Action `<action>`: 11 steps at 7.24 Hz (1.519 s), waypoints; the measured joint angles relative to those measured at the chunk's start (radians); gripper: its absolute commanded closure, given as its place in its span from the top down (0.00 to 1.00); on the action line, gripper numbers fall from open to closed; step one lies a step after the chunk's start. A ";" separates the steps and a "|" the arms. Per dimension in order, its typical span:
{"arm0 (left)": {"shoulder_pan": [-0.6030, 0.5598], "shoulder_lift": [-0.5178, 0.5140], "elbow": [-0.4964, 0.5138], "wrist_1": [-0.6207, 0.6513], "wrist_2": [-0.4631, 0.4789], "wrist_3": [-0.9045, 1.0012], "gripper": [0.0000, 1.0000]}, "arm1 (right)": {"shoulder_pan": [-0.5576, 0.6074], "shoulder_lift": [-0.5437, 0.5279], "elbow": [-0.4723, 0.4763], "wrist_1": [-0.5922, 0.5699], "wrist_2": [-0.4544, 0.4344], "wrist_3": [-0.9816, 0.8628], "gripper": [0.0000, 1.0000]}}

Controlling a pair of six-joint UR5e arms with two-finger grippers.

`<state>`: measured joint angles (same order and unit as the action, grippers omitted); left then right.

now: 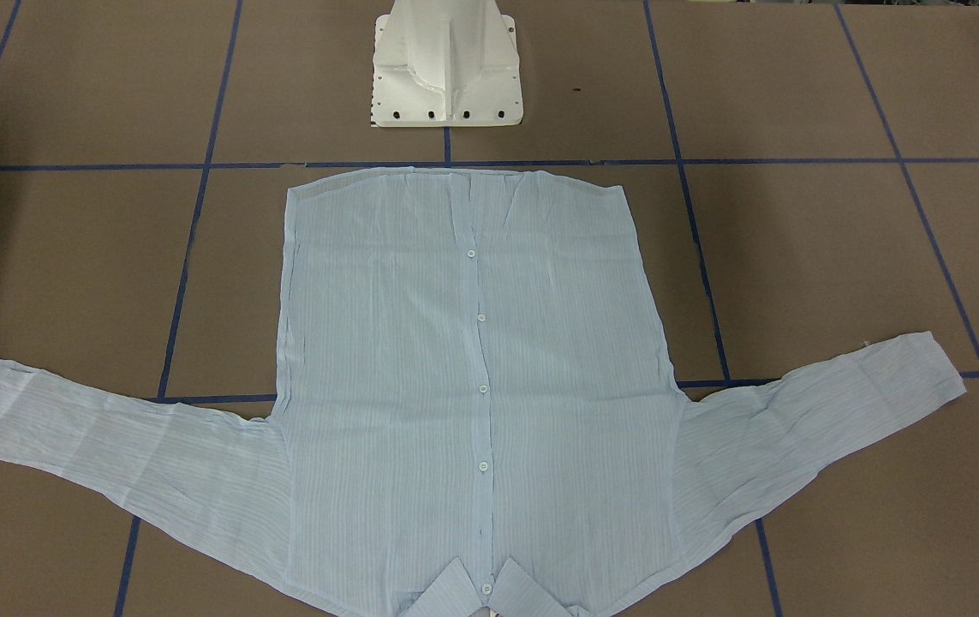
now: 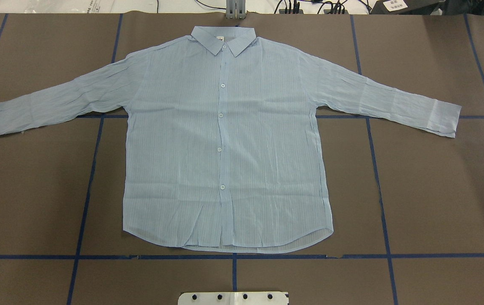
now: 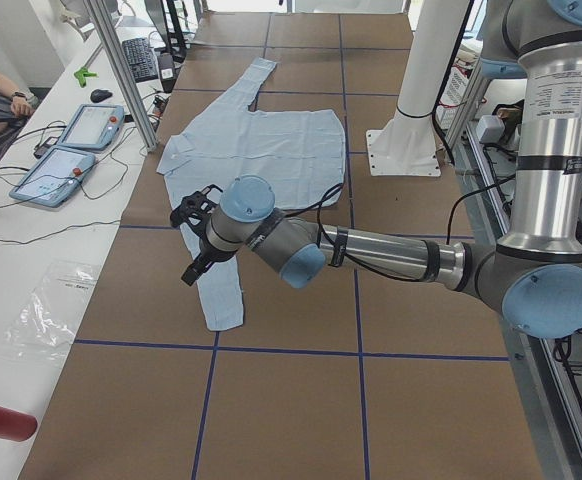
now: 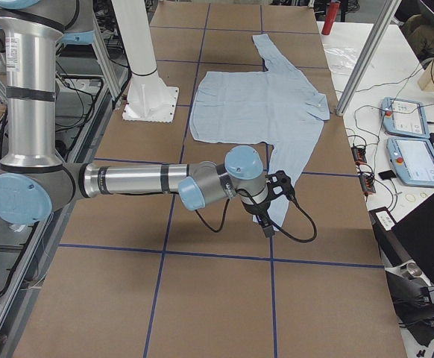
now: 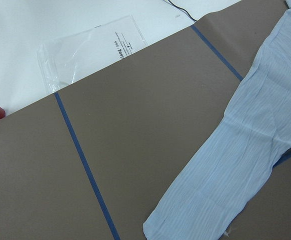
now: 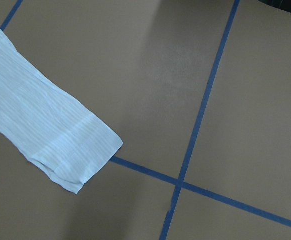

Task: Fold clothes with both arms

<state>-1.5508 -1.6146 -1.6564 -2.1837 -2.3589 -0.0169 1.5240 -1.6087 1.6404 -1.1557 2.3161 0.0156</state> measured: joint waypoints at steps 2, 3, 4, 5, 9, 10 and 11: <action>0.000 -0.007 0.005 -0.006 0.000 0.001 1.00 | -0.066 0.034 -0.139 0.209 -0.002 0.221 0.98; 0.000 -0.006 0.002 -0.006 0.000 0.001 1.00 | -0.110 0.039 -0.211 0.364 -0.014 0.370 0.97; 0.000 -0.004 -0.001 -0.007 0.000 0.001 1.00 | -0.169 0.045 -0.278 0.521 -0.053 0.522 0.95; 0.000 -0.003 -0.003 -0.007 0.000 0.002 1.00 | -0.233 0.056 -0.316 0.616 -0.119 0.629 0.88; 0.000 0.002 -0.009 -0.008 -0.001 0.002 1.00 | -0.353 0.174 -0.462 0.695 -0.233 0.713 0.76; 0.000 0.002 -0.009 -0.008 -0.002 0.002 1.00 | -0.363 0.197 -0.486 0.699 -0.239 0.714 0.74; 0.000 0.002 -0.009 -0.008 -0.002 0.002 1.00 | -0.369 0.210 -0.505 0.700 -0.246 0.713 0.73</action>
<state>-1.5509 -1.6123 -1.6658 -2.1920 -2.3607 -0.0153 1.1546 -1.3990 1.1352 -0.4552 2.0705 0.7291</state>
